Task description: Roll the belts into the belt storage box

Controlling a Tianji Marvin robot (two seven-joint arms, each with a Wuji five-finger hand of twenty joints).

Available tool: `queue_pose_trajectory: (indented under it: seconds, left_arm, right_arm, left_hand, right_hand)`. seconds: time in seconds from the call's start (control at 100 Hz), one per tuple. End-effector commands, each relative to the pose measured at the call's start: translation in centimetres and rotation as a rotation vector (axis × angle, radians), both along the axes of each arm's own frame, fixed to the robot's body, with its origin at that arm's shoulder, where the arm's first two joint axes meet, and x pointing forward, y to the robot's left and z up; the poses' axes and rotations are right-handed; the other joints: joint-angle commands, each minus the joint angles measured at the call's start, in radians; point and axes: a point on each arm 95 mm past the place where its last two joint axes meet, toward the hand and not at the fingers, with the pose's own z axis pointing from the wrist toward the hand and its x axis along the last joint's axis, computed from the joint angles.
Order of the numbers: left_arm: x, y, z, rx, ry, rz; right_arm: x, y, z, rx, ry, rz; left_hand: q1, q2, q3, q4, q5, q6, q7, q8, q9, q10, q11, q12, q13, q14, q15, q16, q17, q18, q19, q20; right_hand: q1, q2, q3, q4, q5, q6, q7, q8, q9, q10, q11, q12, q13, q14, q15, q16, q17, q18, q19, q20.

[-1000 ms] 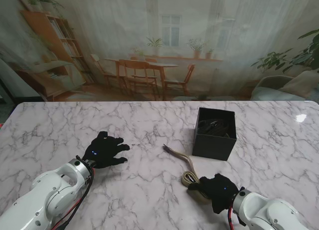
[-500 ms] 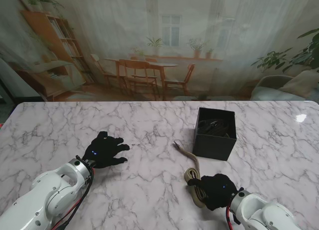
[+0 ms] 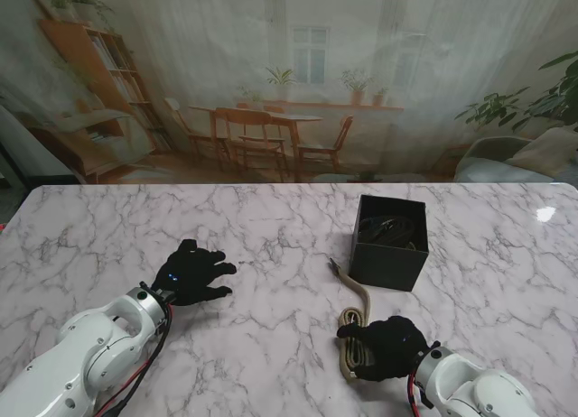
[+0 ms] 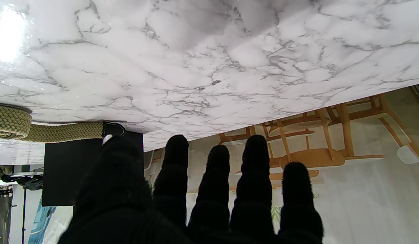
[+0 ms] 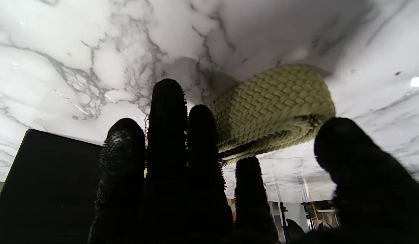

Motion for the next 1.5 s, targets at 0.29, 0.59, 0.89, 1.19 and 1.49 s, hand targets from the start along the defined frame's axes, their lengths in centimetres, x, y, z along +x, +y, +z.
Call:
queue_pose_trajectory:
  seconds: [0.29,0.59,0.89,1.19,1.49]
  left_arm:
    - [0.0,-0.1,-0.2,0.004,0.015,-0.001]
    - [0.0,0.0,-0.2,0.001,0.011,-0.001]
    - [0.0,0.1,-0.2,0.001,0.008,0.000]
    - [0.0,0.2,-0.2,-0.002,0.007,0.002]
    - [0.1,0.2,-0.2,-0.004,0.007,0.005]
  right_arm:
    - [-0.6,-0.7,0.7,-0.034,-0.079,0.036]
    - [-0.7,-1.3,1.9,0.033,-0.204,0.004]
    - [-0.3,-4.4,2.8,-0.112,-0.340,-0.050]
    - [2.0,-5.2,1.3,-0.096,-0.310,-0.162]
    - [4.0,-3.6,1.4,-0.083,-0.299,-0.241]
  left_hand:
    - [-0.016,0.052,-0.013,0.019,-0.027,0.006,-0.015,-0.005,-0.030,-0.004,-0.005,-0.002,-0.003,0.008,-0.017,0.001,-0.013,0.039,-0.030,0.016]
    - [-0.017,0.052,-0.014,0.019,-0.025,0.007,-0.014,-0.005,-0.032,-0.003,-0.005,-0.002,-0.003,0.007,-0.017,0.001,-0.013,0.039,-0.028,0.016]
    - [-0.018,0.053,-0.014,0.019,-0.025,0.005,-0.014,-0.005,-0.033,-0.004,-0.005,-0.002,-0.003,0.005,-0.017,0.002,-0.014,0.040,-0.029,0.016]
    - [-0.016,0.054,-0.014,0.019,-0.025,0.007,-0.013,-0.004,-0.034,-0.004,-0.005,-0.002,-0.004,0.005,-0.017,0.002,-0.013,0.038,-0.029,0.016]
    - [-0.016,0.054,-0.014,0.019,-0.024,0.005,-0.013,-0.004,-0.032,-0.003,-0.004,-0.002,-0.004,0.005,-0.017,0.002,-0.013,0.037,-0.029,0.016]
  right_hand:
    - [-0.011,0.037,-0.071,-0.021,-0.030,-0.191,0.042,-0.038,0.018,-0.010,-0.034,0.011,-0.002,0.021,0.077,0.026,-0.007,0.032,0.049,0.027]
    - [0.021,0.075,-0.076,-0.016,0.074,0.076,0.093,-0.065,0.080,-0.005,-0.015,0.014,0.041,0.021,0.102,0.020,0.027,0.041,0.063,0.023]
    - [0.161,0.004,0.183,-0.002,-0.001,-0.089,0.108,-0.081,-0.049,-0.024,-0.062,-0.021,-0.029,-0.015,0.021,-0.011,-0.046,0.033,-0.016,-0.012]
    - [0.016,0.111,-0.029,-0.009,0.174,0.071,0.137,0.072,-0.129,0.006,-0.047,-0.043,-0.086,0.005,-0.020,-0.035,-0.087,0.040,-0.039,0.003]
    - [-0.007,0.166,-0.169,-0.017,0.291,0.068,0.102,0.122,-0.142,0.027,-0.052,-0.049,-0.105,0.024,0.002,-0.029,-0.100,0.047,-0.026,0.011]
